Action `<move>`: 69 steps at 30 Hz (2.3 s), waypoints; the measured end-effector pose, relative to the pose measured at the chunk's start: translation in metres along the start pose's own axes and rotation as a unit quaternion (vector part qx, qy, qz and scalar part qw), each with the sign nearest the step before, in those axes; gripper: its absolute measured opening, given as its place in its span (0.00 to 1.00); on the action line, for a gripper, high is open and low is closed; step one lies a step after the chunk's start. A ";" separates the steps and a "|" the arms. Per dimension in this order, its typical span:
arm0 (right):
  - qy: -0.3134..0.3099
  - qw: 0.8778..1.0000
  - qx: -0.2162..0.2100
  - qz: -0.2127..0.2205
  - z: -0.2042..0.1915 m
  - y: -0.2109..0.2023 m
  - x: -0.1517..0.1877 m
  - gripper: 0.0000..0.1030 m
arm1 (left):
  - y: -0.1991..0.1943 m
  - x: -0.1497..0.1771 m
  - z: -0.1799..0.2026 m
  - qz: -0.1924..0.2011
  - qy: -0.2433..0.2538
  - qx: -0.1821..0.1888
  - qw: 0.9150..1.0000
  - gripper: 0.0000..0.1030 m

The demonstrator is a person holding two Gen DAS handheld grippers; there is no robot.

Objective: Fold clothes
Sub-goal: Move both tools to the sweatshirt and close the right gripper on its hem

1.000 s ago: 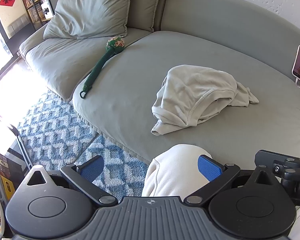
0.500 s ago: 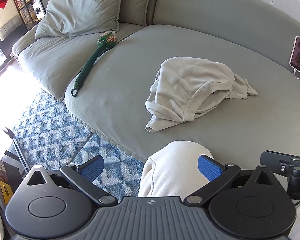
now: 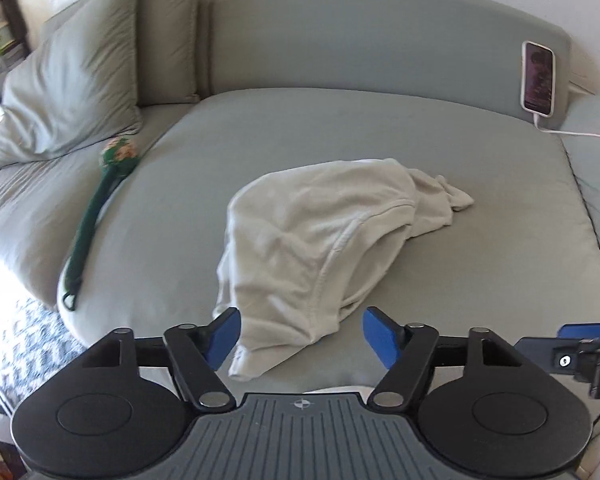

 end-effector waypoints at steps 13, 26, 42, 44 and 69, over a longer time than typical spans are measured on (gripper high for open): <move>0.048 0.998 0.008 -0.026 0.035 0.054 -0.016 0.58 | 0.090 -0.019 0.041 -0.006 0.158 0.020 0.987 0.60; 0.135 0.991 0.024 0.007 0.082 0.027 -0.011 0.59 | 0.048 -0.136 0.031 0.016 -0.170 0.152 0.974 0.03; 0.153 0.935 0.086 0.308 0.133 -0.202 -0.074 0.70 | -0.184 -0.206 0.036 0.237 -0.291 0.276 0.885 0.05; 0.148 0.938 0.089 0.302 0.136 -0.214 -0.062 0.77 | -0.127 -0.125 0.051 0.116 -0.277 0.248 0.921 0.08; 0.239 0.962 0.038 0.127 0.131 -0.042 -0.039 0.69 | -0.058 -0.042 0.030 0.004 -0.235 0.130 0.963 0.61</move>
Point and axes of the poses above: each gripper's, at about its wrist camera, not at the fingertips, and y roughly the way its jaws point, z to its right, x to its underside, the point moved 9 cm from there along y, roughly the way its jaws point, and after that the axes turned 11 degrees about z, right-handed, at the moved point
